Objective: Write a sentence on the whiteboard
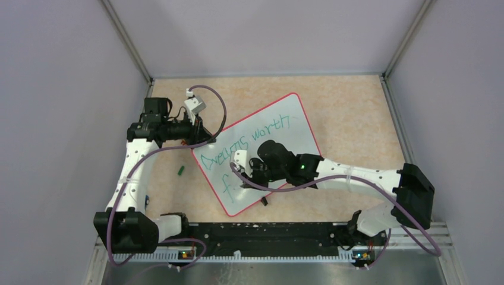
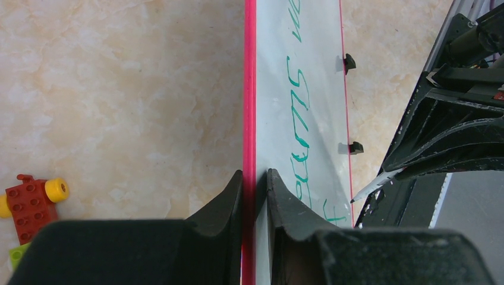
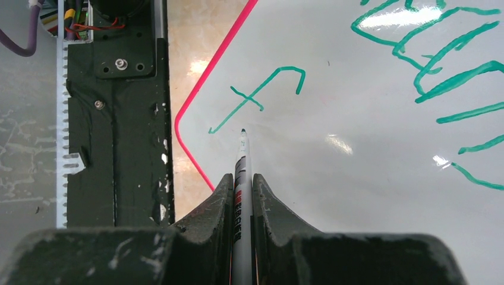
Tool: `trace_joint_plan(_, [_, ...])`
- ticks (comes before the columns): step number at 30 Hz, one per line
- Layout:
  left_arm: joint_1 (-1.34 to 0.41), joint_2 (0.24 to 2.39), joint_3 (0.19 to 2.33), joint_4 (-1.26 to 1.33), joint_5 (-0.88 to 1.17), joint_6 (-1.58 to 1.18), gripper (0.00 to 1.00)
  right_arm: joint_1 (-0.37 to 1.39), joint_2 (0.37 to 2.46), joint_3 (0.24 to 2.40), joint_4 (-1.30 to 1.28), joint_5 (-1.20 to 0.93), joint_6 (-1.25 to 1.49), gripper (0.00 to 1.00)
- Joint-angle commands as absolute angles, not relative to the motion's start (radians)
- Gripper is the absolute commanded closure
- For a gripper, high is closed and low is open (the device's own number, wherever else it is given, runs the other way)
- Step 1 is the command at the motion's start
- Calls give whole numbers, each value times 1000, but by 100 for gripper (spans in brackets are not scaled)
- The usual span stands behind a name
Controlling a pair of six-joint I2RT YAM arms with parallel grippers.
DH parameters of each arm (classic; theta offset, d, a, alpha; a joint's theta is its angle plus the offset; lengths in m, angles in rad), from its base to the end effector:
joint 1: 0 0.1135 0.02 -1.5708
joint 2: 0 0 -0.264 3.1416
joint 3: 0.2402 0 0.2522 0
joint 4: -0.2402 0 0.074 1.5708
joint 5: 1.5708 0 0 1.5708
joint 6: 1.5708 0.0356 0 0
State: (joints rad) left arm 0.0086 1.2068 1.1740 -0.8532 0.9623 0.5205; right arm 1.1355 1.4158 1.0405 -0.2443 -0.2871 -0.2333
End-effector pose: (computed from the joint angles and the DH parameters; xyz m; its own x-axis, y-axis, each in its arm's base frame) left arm 0.2327 -0.0272 0.3391 -0.4163 0.2807 -0.8648 0.8312 0.5031 -0.2368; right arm 0.1246 0.2919 0.2776 -0.0147 -0.5575 -0.8301 -0.9973 0.0684 -0.0282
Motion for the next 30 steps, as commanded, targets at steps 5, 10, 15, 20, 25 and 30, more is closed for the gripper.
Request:
trace_joint_plan(5, [5,1192,1172,-836,971,533,100,1125,1430,1069,-182,-283,-227,100])
trace_joint_plan(10, [5,1194,1174,-836,974,534,100,1126,1442,1079,-179,-287,-224,100])
trace_joint_plan(15, [5,1193,1172,-836,971,533,100,1125,1450,1079,-168,-278,-219,100])
trace_joint_plan(20, [5,1193,1172,-837,971,535,100,1124,1456,1083,-147,-266,-206,100])
trace_joint_plan(25, [5,1192,1173,-836,970,533,100,1120,1476,1096,-153,-241,-214,100])
trace_joint_plan(30, [5,1192,1174,-837,968,535,100,1085,1471,1101,-174,-228,-218,100])
